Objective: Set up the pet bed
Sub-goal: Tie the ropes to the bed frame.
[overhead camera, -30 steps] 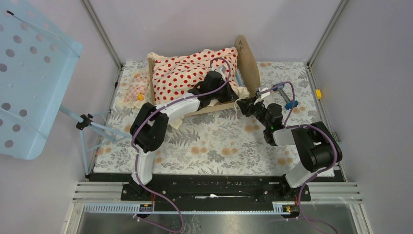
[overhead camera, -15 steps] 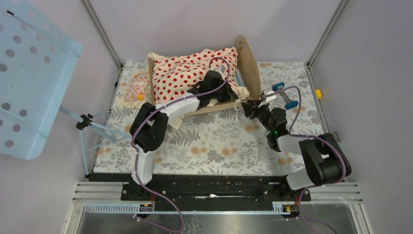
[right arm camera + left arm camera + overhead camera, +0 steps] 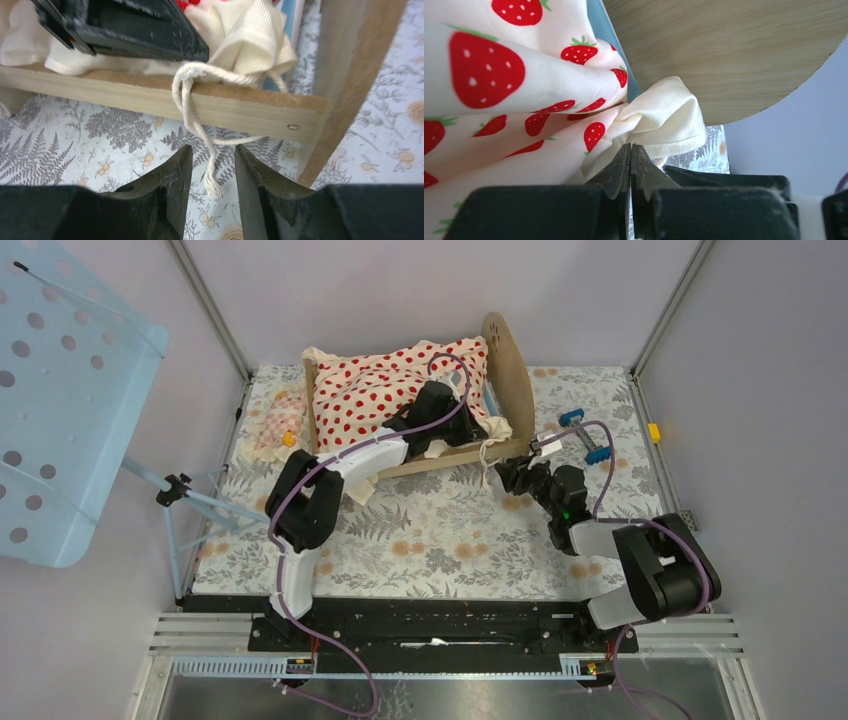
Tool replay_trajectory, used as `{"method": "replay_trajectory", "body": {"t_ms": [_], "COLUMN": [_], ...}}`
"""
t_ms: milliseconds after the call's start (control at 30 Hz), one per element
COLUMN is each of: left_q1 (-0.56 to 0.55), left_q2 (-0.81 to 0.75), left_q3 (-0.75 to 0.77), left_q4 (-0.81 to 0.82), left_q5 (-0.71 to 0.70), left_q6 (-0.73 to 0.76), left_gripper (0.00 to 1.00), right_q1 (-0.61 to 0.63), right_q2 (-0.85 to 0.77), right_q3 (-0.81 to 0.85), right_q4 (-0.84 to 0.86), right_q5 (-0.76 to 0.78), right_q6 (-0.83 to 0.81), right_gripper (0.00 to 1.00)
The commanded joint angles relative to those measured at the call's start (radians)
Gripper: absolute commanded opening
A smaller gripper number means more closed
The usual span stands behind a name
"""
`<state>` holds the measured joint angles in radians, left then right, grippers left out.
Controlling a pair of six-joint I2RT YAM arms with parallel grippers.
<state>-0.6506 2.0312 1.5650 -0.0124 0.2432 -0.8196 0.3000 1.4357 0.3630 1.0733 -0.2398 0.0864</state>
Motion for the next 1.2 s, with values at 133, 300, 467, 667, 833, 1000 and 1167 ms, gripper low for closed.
{"method": "replay_trajectory", "body": {"t_ms": [133,300,467,667,833,1000,1167], "left_q1": [0.011,0.016,0.023,0.034,0.037,0.04,0.044], "left_q2": [-0.085,-0.106,-0.127,-0.139,-0.134,-0.137,-0.141], "left_q3": [0.044,0.034,0.02,-0.002,-0.008,-0.009,-0.014], "left_q4": [0.019,0.021,0.029,0.034,0.038,0.041,0.045], "left_q5": [-0.006,-0.019,-0.027,-0.033,-0.024,-0.019,-0.017], "left_q6": [0.017,0.016,0.013,0.014,0.013,0.01,0.006], "left_gripper": [0.0,0.0,0.0,0.0,0.0,0.0,0.0], "right_q1": [0.001,0.018,0.042,0.074,0.08,0.083,0.085], "right_q2": [0.128,0.172,0.207,0.241,0.266,0.28,0.289], "right_q3": [0.057,0.092,0.107,0.108,0.123,0.156,0.189], "right_q4": [0.056,0.058,0.075,0.108,0.122,0.105,0.045], "right_q5": [-0.048,-0.05,-0.036,-0.006,0.019,0.063,0.102], "right_q6": [0.031,0.037,0.037,0.04,0.064,0.069,0.091], "right_gripper": [0.45,0.46,0.47,0.48,0.48,0.47,0.47]}}
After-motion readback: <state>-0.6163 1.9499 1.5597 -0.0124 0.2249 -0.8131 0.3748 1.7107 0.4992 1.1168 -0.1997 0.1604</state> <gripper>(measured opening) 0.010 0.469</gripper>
